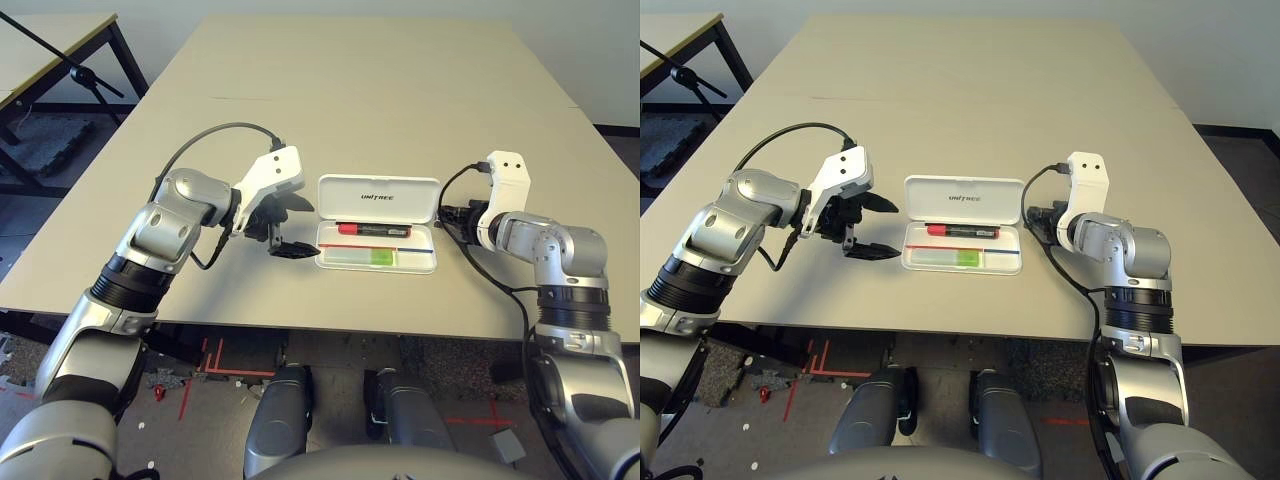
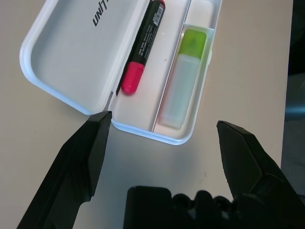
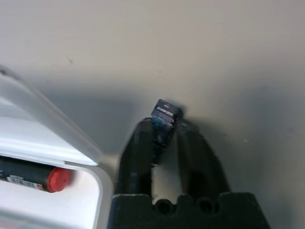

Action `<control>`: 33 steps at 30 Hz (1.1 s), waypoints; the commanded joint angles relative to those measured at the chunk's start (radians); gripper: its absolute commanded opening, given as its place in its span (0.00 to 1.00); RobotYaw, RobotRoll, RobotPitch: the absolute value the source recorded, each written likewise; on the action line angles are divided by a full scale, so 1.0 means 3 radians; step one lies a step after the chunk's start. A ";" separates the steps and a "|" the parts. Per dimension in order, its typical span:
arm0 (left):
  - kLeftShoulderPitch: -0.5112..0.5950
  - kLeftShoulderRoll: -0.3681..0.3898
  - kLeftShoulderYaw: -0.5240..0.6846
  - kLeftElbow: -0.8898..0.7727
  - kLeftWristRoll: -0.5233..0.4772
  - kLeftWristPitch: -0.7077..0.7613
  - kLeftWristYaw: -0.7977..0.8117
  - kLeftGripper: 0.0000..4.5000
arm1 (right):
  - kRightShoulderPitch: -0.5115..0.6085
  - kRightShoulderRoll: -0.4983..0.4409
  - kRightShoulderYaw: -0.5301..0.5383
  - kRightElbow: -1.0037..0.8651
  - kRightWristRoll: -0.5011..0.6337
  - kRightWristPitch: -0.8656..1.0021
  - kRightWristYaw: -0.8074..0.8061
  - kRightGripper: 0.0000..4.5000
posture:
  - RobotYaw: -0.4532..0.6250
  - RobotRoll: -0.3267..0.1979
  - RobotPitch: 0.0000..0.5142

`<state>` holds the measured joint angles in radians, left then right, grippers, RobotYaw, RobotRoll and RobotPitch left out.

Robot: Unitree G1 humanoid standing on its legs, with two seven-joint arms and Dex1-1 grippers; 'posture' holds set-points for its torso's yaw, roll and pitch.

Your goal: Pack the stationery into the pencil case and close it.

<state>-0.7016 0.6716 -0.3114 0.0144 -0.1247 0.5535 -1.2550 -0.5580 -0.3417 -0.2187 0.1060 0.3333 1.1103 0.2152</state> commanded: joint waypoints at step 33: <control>0.0248 0.0115 0.0152 0.0001 -0.0197 -0.0037 -0.0020 1.00 | 0.0597 -0.2362 0.0888 0.0008 -0.0353 -0.2505 0.3249 0.01 | 0.61 0.62 0.22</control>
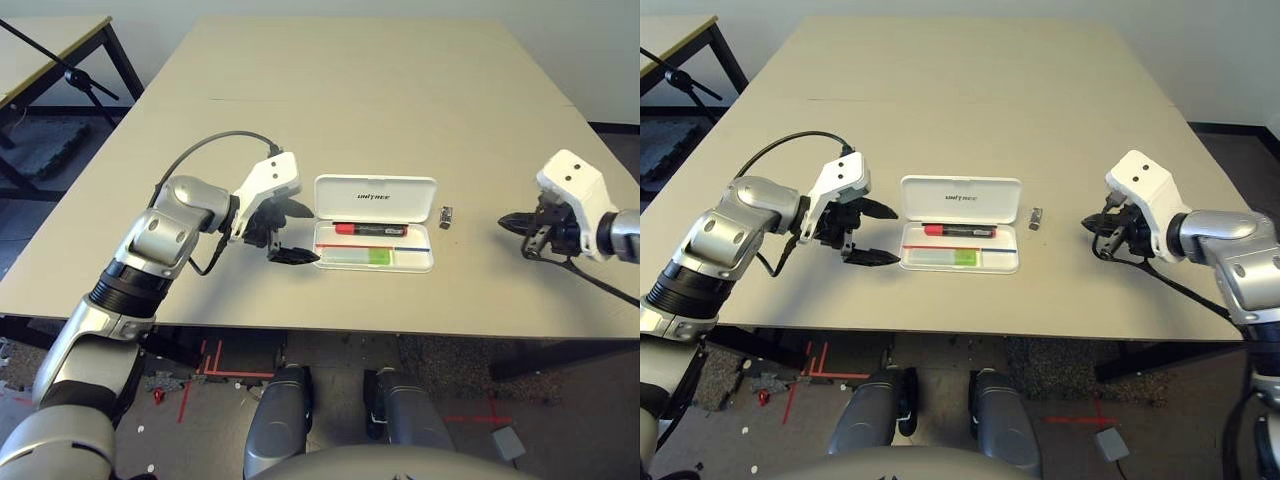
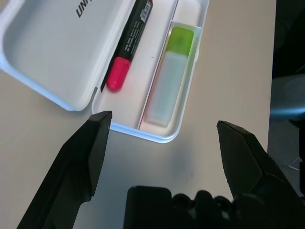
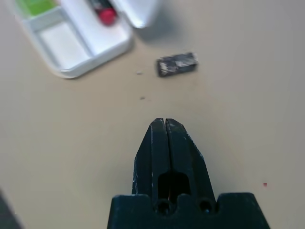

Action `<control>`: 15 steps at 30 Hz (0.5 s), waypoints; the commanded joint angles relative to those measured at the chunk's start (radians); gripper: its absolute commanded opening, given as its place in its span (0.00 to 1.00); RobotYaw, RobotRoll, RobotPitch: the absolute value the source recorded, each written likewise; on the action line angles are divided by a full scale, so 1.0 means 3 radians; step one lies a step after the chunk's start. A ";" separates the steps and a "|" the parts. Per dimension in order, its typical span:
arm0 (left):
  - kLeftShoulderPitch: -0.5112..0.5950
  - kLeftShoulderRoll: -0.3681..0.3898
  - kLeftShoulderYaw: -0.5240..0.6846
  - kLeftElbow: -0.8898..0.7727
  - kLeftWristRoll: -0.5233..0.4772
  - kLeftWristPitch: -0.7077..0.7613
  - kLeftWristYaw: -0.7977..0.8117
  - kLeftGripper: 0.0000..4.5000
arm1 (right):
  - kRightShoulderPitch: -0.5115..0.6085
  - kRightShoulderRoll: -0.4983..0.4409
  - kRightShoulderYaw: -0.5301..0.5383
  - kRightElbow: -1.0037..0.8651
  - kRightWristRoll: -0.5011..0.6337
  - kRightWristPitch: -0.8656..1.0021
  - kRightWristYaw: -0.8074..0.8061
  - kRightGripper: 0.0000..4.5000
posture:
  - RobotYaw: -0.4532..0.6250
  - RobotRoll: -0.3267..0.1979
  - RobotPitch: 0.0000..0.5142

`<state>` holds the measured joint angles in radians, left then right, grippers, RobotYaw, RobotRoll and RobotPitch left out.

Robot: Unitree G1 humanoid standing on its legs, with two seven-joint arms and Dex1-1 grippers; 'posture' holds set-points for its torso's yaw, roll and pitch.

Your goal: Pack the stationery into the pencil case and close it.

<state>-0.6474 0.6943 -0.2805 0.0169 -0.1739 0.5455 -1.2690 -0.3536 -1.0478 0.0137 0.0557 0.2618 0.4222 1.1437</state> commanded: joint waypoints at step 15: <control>0.0164 0.0033 0.0092 -0.0100 -0.0056 0.0050 0.0103 1.00 | -0.0388 0.0347 0.0063 0.0361 -0.0241 -0.0061 -0.0109 0.22 | 0.62 0.62 0.22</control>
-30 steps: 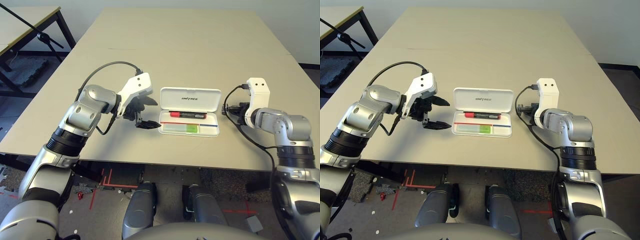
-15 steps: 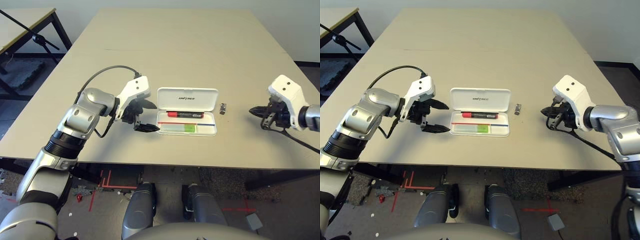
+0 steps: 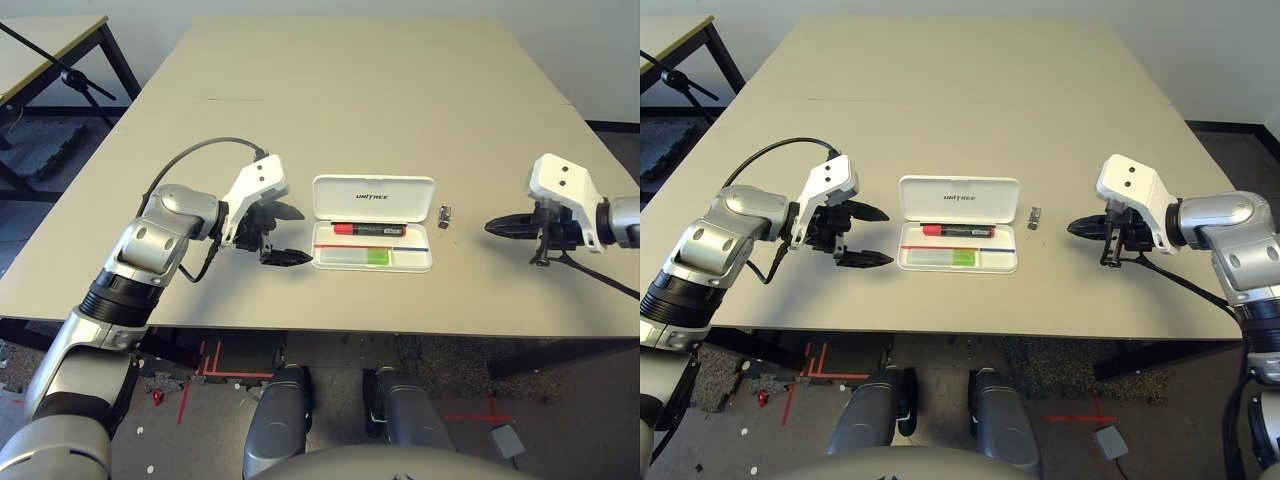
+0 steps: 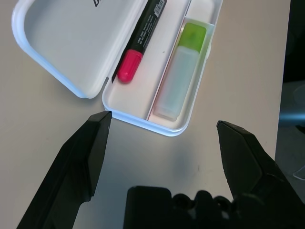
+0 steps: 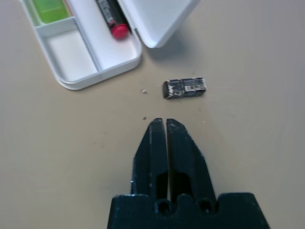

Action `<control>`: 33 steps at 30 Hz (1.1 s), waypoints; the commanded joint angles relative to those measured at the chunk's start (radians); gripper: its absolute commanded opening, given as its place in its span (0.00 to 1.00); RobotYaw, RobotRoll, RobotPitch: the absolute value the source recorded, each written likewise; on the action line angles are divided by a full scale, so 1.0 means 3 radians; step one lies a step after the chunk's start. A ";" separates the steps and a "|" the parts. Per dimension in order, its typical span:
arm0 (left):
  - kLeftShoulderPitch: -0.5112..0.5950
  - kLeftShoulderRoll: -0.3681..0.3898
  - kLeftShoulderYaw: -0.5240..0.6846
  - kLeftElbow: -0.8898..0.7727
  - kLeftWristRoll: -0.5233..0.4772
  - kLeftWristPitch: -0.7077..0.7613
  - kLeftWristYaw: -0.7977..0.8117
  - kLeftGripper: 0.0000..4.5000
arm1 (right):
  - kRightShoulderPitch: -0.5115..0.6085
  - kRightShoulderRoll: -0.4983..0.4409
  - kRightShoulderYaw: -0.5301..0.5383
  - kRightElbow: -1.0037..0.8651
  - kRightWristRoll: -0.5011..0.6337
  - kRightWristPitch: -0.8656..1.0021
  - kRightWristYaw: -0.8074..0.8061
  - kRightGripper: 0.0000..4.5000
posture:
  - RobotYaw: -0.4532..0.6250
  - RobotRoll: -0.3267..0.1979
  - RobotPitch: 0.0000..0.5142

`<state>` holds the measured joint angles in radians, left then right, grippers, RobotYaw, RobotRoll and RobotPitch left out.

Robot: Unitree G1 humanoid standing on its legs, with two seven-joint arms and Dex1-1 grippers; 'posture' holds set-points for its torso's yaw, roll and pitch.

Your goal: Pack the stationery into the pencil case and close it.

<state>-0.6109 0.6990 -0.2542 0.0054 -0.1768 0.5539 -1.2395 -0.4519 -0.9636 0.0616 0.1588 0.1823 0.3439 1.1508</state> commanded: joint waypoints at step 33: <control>-0.0051 -0.0075 -0.0074 0.0017 0.0017 0.0057 0.0066 1.00 | -0.0538 0.2135 -0.0924 -0.0361 0.0043 0.3233 -0.3176 1.00 | 0.60 0.62 0.18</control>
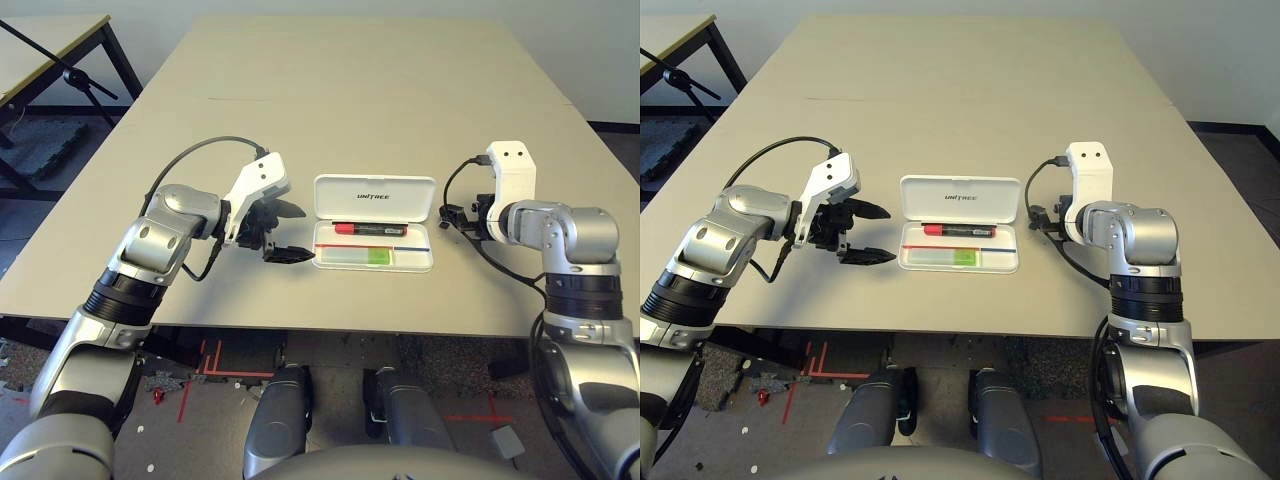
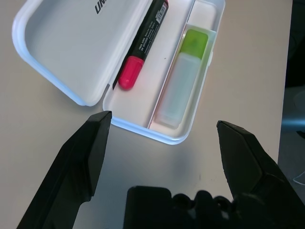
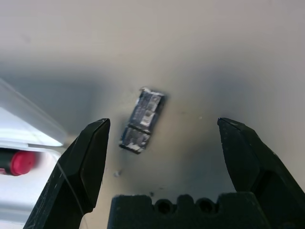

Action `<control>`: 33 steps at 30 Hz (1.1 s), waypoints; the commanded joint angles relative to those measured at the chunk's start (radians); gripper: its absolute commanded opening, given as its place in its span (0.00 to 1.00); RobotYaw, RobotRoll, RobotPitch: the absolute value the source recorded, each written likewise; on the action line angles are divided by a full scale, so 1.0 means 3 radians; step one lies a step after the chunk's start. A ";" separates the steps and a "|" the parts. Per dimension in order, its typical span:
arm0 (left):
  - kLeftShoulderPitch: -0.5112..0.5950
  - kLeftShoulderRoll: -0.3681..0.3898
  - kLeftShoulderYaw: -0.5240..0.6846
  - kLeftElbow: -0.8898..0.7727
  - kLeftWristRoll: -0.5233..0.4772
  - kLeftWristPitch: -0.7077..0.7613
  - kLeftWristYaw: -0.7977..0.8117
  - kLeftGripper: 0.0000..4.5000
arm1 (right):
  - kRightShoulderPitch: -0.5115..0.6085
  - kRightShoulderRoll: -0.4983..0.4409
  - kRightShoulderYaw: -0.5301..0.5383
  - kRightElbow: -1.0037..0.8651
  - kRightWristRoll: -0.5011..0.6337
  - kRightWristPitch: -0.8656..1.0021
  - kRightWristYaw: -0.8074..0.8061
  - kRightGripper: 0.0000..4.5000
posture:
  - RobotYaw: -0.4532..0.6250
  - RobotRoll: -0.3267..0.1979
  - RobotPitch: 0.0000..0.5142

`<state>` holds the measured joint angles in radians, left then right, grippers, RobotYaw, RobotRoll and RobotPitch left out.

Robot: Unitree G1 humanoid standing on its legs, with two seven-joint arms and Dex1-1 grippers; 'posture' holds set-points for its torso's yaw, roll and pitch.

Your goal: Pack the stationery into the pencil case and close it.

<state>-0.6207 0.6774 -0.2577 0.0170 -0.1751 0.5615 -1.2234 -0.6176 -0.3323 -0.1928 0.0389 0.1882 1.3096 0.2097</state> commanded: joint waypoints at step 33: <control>-0.0033 0.0018 -0.0054 0.0046 0.0005 0.0020 -0.0012 1.00 | 0.0398 -0.1216 0.0568 -0.0007 0.0172 -0.0751 0.1175 0.06 | 0.60 0.62 0.19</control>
<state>-0.6234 0.6785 -0.2591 0.0202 -0.1746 0.5745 -1.2182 -0.5205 -0.6311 -0.0572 0.0549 0.2342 1.1492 0.4680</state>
